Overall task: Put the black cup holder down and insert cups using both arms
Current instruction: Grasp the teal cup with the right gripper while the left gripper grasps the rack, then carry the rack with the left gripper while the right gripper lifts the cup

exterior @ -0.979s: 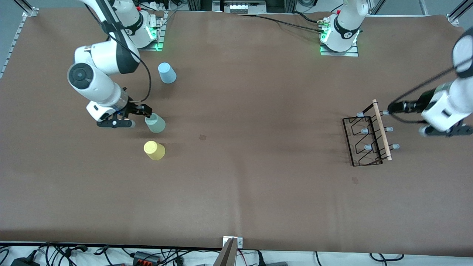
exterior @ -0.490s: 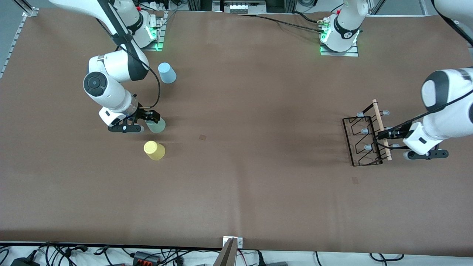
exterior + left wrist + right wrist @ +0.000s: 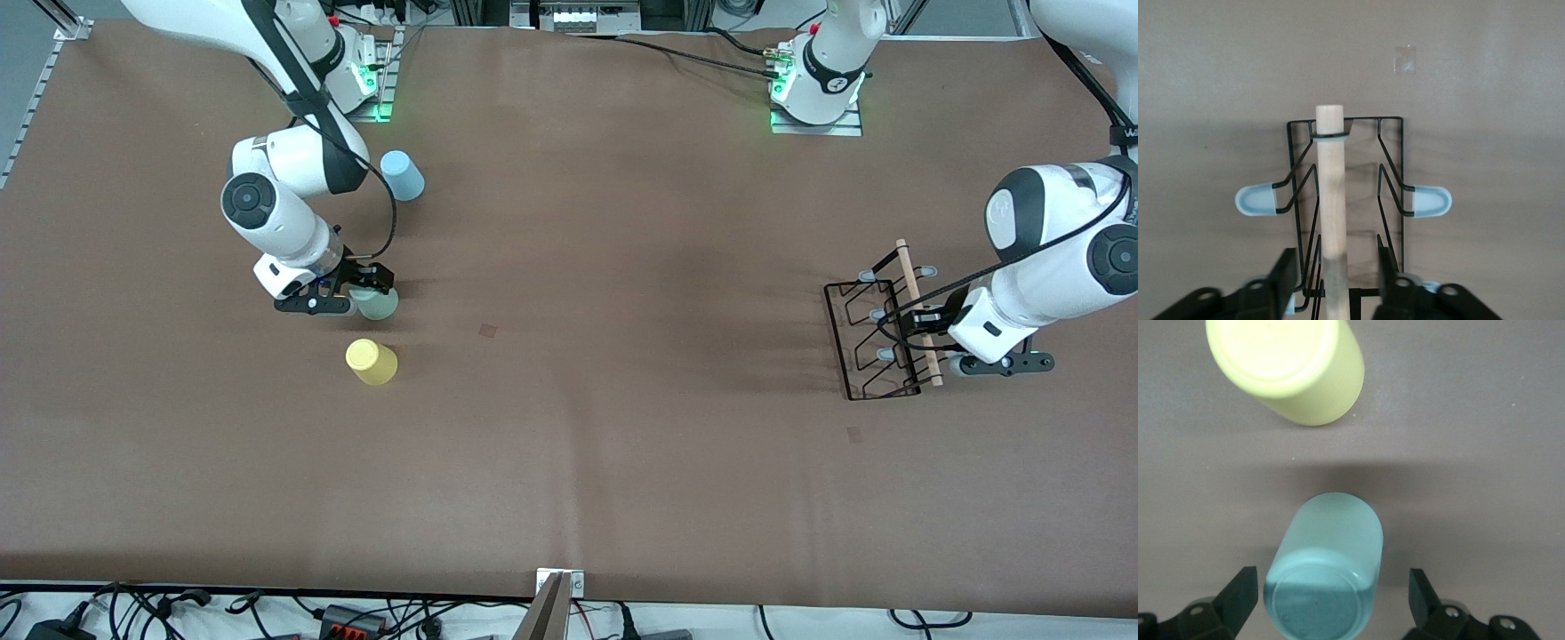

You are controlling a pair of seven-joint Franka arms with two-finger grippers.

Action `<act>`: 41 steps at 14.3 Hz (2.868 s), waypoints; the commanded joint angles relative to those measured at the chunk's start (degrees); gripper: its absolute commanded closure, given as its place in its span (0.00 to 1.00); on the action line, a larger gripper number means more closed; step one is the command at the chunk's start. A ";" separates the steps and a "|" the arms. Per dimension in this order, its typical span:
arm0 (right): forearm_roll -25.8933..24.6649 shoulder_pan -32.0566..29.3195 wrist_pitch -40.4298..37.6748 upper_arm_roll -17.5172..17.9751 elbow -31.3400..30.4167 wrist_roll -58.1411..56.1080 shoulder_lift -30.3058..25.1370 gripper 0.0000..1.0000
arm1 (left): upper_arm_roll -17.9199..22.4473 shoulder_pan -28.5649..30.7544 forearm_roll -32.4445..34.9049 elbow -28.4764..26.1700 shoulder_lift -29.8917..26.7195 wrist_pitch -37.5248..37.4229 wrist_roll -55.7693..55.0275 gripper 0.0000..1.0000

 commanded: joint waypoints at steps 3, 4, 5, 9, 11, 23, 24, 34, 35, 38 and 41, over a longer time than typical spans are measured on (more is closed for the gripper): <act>0.57 0.79 1.78 -0.17 -1.68 0.89 -0.44 0.00 | -0.49 0.20 1.01 -2.12 -2.18 0.40 0.53 0.79; 0.57 0.79 1.78 -0.17 -1.68 0.80 -0.36 0.00 | -0.49 0.29 1.01 -2.12 -2.18 0.14 0.53 0.85; 0.57 0.70 1.78 -0.17 -1.59 0.80 -0.44 0.00 | -0.49 0.29 0.93 -2.12 -2.10 0.05 0.53 0.88; 0.57 0.44 2.13 -0.17 -1.42 0.80 -0.27 0.00 | -0.49 0.29 0.92 -1.42 -2.01 0.22 0.53 0.95; 0.57 0.26 3.62 -0.17 -1.42 0.71 0.43 0.00 | -0.66 0.20 0.92 -0.37 -2.79 -0.74 0.62 0.96; -0.14 0.35 -1.27 -0.78 0.42 -1.92 -3.24 0.95 | -18.92 -2.00 0.05 13.43 -0.96 -13.84 -1.84 0.98; -0.49 0.35 -5.04 -0.78 1.47 -2.19 -5.34 0.95 | -21.12 -2.08 0.05 14.13 -0.17 -13.84 -4.80 0.98; -0.93 -0.09 -32.94 -3.68 12.37 -13.25 -16.27 0.95 | -24.66 -16.13 0.22 26.95 13.18 -12.61 -33.74 0.98; -1.02 -0.09 -33.11 -4.12 13.08 -14.05 -15.83 0.95 | -24.66 -17.45 0.13 27.84 14.24 -12.26 -34.88 0.98; -1.02 -0.18 -32.85 -4.38 13.35 -14.58 -15.39 0.95 | -24.66 -19.83 0.22 29.34 17.58 -7.35 -37.00 0.99; -1.02 -0.35 -32.85 -4.38 13.26 -14.58 -15.12 0.95 | -24.66 -21.41 0.22 29.52 20.31 -0.94 -37.09 0.98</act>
